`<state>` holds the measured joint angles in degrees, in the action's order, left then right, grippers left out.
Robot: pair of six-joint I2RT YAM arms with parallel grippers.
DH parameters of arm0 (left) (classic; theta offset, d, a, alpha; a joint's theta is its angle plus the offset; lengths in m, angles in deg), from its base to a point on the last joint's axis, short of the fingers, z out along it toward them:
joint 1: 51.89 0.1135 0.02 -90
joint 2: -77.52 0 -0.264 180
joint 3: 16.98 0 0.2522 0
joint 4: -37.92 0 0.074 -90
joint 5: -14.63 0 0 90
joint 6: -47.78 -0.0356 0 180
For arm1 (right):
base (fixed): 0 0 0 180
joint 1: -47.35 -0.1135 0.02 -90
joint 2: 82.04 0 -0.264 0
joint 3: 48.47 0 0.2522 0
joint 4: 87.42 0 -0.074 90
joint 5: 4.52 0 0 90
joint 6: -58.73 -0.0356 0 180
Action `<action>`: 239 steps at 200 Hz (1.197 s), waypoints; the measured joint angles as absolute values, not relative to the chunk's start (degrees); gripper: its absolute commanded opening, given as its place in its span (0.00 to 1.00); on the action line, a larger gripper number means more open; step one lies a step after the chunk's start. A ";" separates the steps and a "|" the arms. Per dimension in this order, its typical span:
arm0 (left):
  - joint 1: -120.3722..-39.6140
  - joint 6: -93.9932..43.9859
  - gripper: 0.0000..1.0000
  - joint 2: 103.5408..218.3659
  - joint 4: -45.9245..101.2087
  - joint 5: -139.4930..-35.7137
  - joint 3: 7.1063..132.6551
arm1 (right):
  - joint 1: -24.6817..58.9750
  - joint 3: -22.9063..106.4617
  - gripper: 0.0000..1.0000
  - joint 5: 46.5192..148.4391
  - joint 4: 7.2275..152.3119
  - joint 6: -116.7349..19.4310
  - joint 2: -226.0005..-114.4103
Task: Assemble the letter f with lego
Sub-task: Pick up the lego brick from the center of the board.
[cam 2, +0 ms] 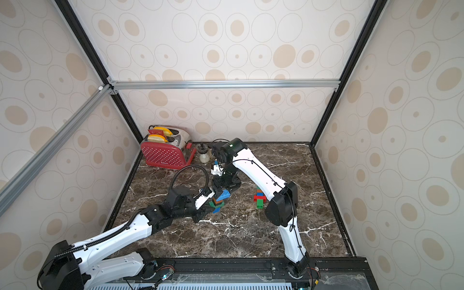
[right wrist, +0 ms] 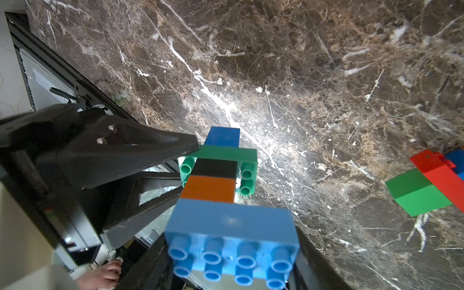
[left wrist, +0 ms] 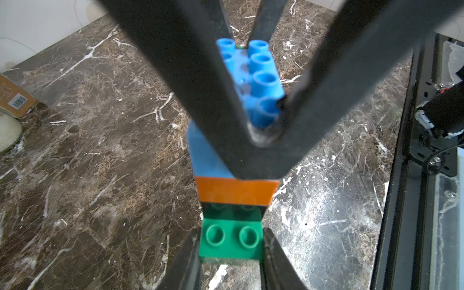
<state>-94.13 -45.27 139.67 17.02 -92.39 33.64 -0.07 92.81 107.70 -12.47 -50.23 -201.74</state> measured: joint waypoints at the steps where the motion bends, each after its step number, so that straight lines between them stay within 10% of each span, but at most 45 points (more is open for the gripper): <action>1: -94.13 -45.27 0.35 139.67 17.02 -92.41 33.64 | -0.07 92.81 0.63 107.70 -12.47 -50.23 -201.74; 239: -94.11 -44.40 0.34 140.81 17.11 -93.31 32.89 | 3.71 93.71 0.75 110.23 -11.88 -51.17 -201.63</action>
<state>-94.11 -44.40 140.81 17.11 -93.31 32.89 3.71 93.71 110.23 -11.88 -51.17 -201.63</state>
